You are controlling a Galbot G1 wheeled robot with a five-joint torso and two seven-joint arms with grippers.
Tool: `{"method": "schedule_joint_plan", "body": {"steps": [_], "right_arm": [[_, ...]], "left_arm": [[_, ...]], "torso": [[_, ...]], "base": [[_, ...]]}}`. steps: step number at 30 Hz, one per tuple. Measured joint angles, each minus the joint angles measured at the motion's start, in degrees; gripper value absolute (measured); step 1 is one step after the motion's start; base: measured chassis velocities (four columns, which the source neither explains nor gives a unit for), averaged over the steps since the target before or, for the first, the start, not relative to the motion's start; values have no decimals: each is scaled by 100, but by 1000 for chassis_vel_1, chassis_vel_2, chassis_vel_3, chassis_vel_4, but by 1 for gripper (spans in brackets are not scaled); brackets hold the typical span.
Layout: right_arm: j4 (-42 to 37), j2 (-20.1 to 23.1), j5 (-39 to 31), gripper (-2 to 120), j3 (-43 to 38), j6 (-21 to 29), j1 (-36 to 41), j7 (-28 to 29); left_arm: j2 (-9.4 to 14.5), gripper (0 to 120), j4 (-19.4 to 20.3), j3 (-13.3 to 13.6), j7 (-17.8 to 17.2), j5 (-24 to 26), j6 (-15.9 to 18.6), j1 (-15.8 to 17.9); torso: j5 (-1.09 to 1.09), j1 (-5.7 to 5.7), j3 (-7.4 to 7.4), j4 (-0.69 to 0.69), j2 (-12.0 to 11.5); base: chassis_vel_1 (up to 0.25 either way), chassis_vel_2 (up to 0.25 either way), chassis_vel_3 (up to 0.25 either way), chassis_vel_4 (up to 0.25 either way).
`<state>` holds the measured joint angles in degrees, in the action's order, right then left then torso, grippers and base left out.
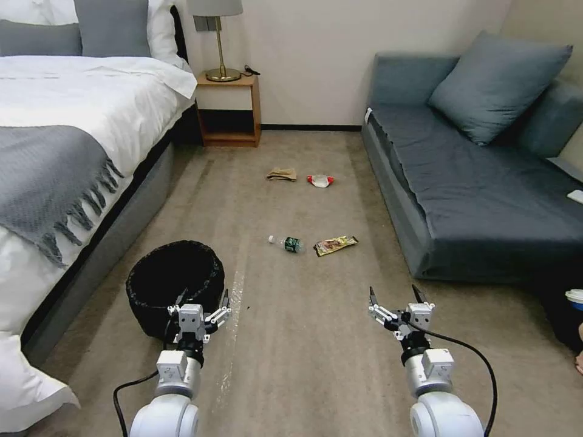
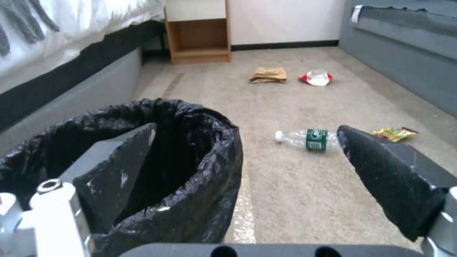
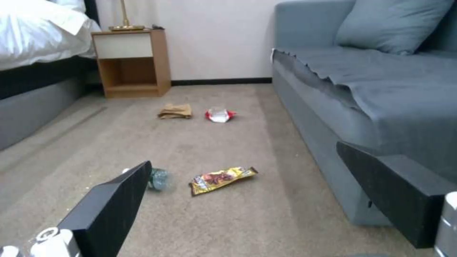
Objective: Pick up the trash bin, then pick up the garbage on the floor and place it into the trash bin.
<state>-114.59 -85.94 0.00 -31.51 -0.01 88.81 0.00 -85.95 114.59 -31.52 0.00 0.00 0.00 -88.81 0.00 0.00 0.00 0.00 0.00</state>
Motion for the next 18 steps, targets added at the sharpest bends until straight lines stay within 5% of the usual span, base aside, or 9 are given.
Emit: {"method": "schedule_joint_plan", "body": {"steps": [18], "right_arm": [[-101, 66, -169, 100, -19, 156, -14, 73]], "left_arm": [[77, 100, 93, -54, -105, 138, 177, 40]], "torso": [[0, 0, 0, 0, 0]], "base": [[0, 0, 0, 0]]}}
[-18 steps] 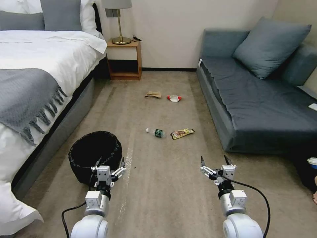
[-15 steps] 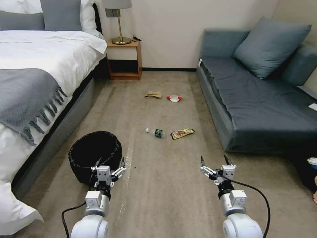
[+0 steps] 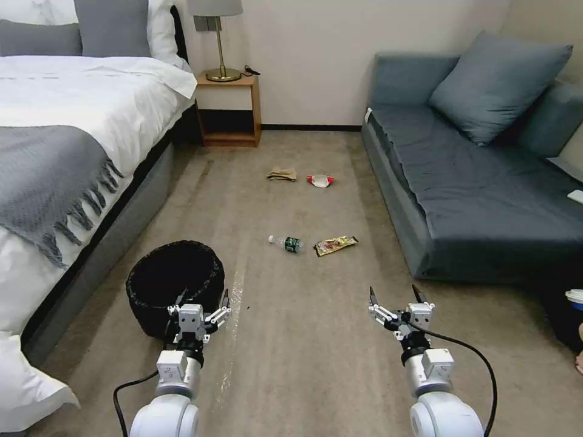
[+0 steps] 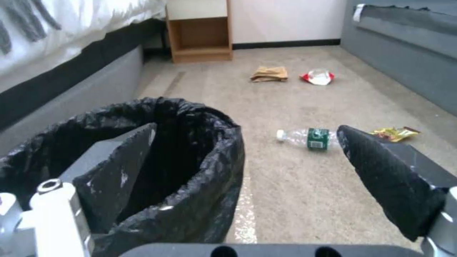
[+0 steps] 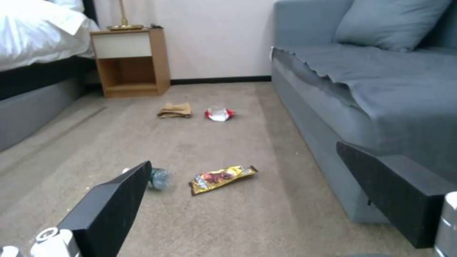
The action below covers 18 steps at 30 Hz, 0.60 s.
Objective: Pick up the trash bin, then pick up the garbage on the floor and place it into the trash bin.
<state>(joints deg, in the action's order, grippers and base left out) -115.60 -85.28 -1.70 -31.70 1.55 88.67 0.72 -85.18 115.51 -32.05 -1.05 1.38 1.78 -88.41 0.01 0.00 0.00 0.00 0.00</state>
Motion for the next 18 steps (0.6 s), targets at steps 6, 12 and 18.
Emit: {"method": "schedule_joint_plan", "body": {"steps": [6, 12, 18], "right_arm": [[-498, 302, -765, 100, -126, 708, -89, 402], [-918, 561, -1403, 100, -235, 1297, -164, 729], [-1281, 1037, -2078, 100, -450, 1825, -328, 877]], "left_arm": [[362, 100, 513, -298, -521, 682, 807, 222], [675, 100, 952, -544, -966, 1272, 1505, 412], [1168, 99, 1651, -938, -1672, 2207, 2614, 710]], "torso": [[0, 0, 0, 0, 0], [2, 0, 0, 0, 1], [0, 0, 0, 0, 0]], "base": [[0, 0, 0, 0], [0, 0, 0, 0], [0, 0, 0, 0]]}}
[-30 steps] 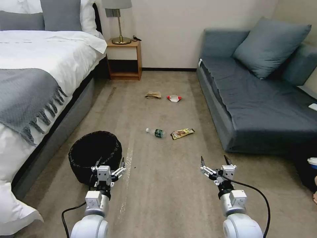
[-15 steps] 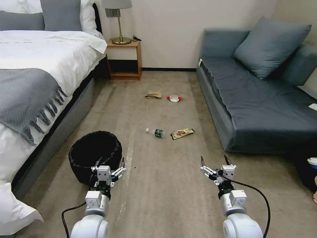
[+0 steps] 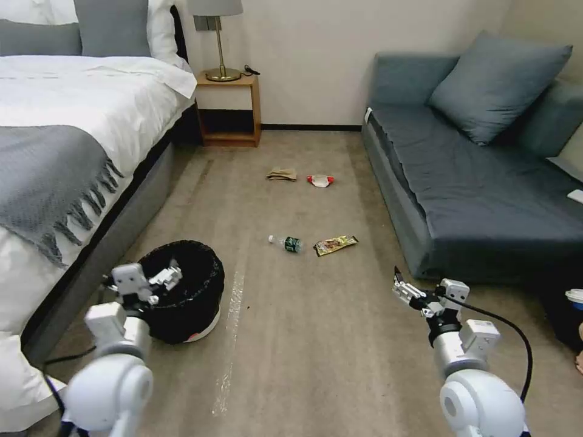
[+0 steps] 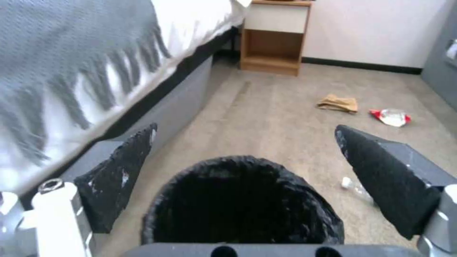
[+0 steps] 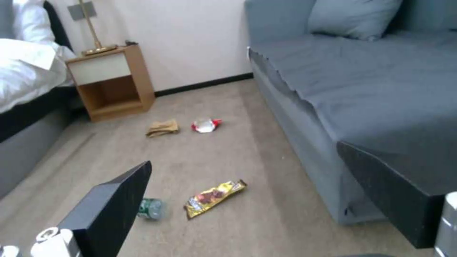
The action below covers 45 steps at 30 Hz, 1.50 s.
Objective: Pick up the trash bin, then pick up the garbage on the floor and place it into the trash bin.
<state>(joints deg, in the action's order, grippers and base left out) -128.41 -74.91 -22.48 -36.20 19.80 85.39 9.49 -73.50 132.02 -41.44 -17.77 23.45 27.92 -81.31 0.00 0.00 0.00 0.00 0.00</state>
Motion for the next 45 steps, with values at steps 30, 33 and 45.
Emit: {"method": "schedule_joint_plan", "body": {"steps": [30, 33, 45], "right_arm": [[-1484, 2110, -2968, 100, -982, 2285, -792, 612], [-861, 1864, -2754, 100, -533, 2280, -1074, 597], [-365, 1704, -2548, 100, -292, 2255, -1200, 561]], "left_arm": [[1355, 83, -1414, -470, -991, 2198, 799, 1256], [1361, 83, -1545, -423, -966, 2182, 790, 1351], [1290, 82, -1617, -313, -927, 2202, 872, 1325]], "torso": [[1, 0, 0, 0, 0], [3, 0, 0, -1, 0], [2, 0, 0, 0, 0]], "base": [[0, 0, 0, 0], [0, 0, 0, 0], [0, 0, 0, 0]]}}
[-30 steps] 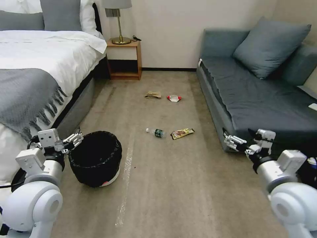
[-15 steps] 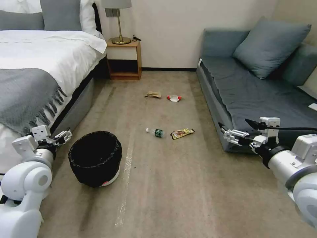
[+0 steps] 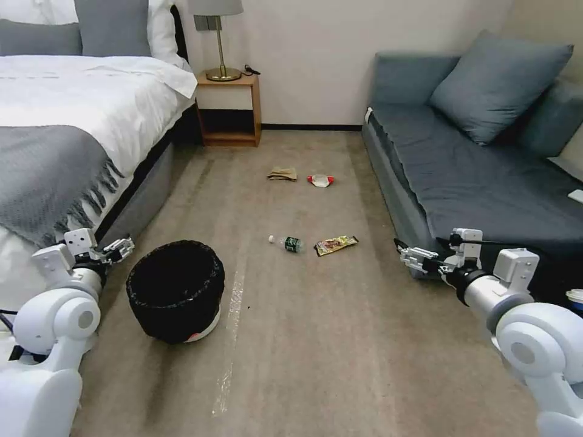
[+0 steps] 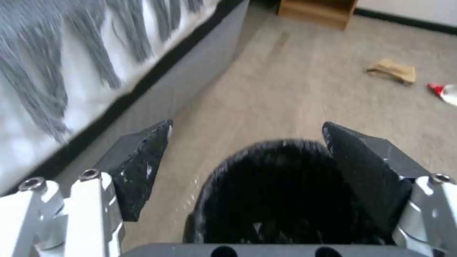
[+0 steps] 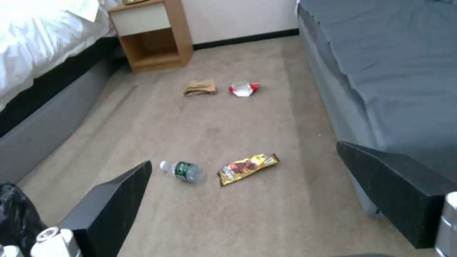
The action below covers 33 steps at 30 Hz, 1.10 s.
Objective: Pick up the trash bin, then pick up the garbage on the floor and place it into the trash bin.
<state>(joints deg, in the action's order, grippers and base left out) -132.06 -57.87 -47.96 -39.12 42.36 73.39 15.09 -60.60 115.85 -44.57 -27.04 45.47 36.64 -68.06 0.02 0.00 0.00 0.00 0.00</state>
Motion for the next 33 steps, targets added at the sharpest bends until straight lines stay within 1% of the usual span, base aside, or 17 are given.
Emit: {"method": "schedule_joint_plan", "body": {"steps": [6, 9, 10, 13, 14, 15, 16, 17, 18, 19, 20, 23, 25, 26, 28, 30, 33], "right_arm": [[9, 10, 1, 100, -27, -8, -13, -8], [20, -16, 8, 100, -24, -12, -10, -11], [20, -16, 8, 100, -24, -12, -10, -11], [20, -50, 29, 100, -24, -13, 13, -12], [26, -82, 46, 100, -23, -15, 25, -13], [26, -82, 46, 100, -23, -15, 25, -13], [47, -114, 69, 100, -6, -16, 25, -14], [59, -127, 80, 100, 4, -17, 24, -16], [77, -153, 117, 100, 9, -18, 38, -20], [86, -162, 130, 100, 9, -18, 49, -21], [86, -162, 130, 100, 9, -18, 49, -21], [96, -184, 162, 100, 6, -19, 77, -21], [96, -187, 165, 100, 2, -19, 79, -21], [96, -189, 168, 100, -10, -20, 83, -21], [84, -188, 170, 100, -36, -21, 97, -21], [79, -184, 170, 100, -45, -21, 106, -21], [66, -154, 170, 100, -70, -22, 138, -18]], "left_arm": [[-16, 82, -111, 45, -131, 226, 176, -4], [-26, 82, -336, 74, -205, 401, 250, 62], [-26, 82, -336, 74, -205, 401, 250, 62], [-45, 81, -546, 122, -217, 458, 266, 121], [-78, 81, -717, 159, -217, 480, 268, 167], [-78, 81, -717, 159, -217, 480, 268, 167], [-121, 81, -917, 186, -215, 484, 268, 215], [-143, 81, -1009, 195, -214, 482, 266, 237], [-185, 79, -1257, 230, -213, 441, 252, 296], [-203, 79, -1380, 252, -209, 419, 238, 326], [-203, 79, -1380, 252, -209, 419, 238, 326], [-282, 77, -1781, 331, -192, 362, 191, 447], [-306, 76, -1859, 356, -189, 350, 182, 481], [-364, 75, -2036, 421, -182, 322, 166, 571], [-453, 75, -2214, 517, -162, 266, 155, 693], [-482, 72, -2256, 546, -152, 242, 155, 726], [-591, 60, -2364, 667, -87, 119, 154, 815]], "torso": [[-2, 0, 0, 1, 0], [-2, 0, 0, 0, 0], [-2, 0, 0, 0, 0], [-2, 0, 0, 0, 0], [-2, 0, 0, 0, 0], [-2, 0, 0, 0, 0], [-1, 0, 0, 0, 0], [-2, 0, 0, 0, 0], [-2, 0, 0, 0, 0], [-1, 0, 0, 0, 0], [-1, 0, 0, 0, 0], [-1, 0, 0, 0, 0], [-2, 0, 0, 0, 0], [-1, 0, 0, 1, 0], [-2, 0, 0, 0, 0], [-2, 0, 0, 0, 0], [-2, 0, 0, -1, 0]], "base": [[0, 0, 0, 0], [0, 0, 0, 0], [0, 0, 0, 0], [0, 0, 0, 0], [0, 0, 0, 0], [0, 0, 0, 0], [0, 0, 0, 0], [0, 0, 0, 0], [0, 0, 0, 0], [0, 0, 0, 0], [0, 0, 0, 0], [0, 0, 0, 0], [0, 0, 0, 0], [0, 0, 0, 0], [0, 0, 0, 0], [0, 0, 0, 0], [0, 0, 0, 0]]}}
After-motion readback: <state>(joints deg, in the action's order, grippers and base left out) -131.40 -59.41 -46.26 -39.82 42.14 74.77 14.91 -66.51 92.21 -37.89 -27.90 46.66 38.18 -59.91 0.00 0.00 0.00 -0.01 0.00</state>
